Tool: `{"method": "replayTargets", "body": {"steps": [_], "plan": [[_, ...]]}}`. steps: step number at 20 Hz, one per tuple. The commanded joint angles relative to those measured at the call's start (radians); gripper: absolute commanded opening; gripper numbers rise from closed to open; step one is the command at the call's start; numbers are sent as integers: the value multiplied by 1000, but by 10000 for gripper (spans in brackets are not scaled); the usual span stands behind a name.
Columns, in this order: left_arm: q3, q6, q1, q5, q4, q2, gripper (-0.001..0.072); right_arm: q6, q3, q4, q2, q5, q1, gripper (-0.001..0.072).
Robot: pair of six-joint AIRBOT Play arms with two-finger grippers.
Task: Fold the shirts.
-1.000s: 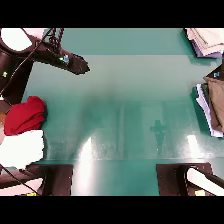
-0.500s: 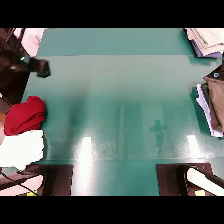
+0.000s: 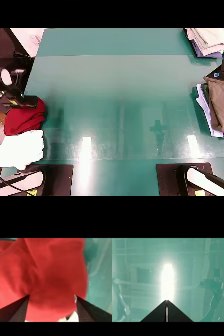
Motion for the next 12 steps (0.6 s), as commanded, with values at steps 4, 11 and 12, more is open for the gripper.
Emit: {"method": "replayTargets", "body": {"steps": [4,11,12], "plan": [[-89,-26,30,125,7,-2,149,0,0,0,0,-1,1,19],[281,266,-57,51,-298,100,24,1,20,2,0,-37,1,19],[362,355,-98,6,-391,115,24,1,34,2,0,-44,1,19]]}}
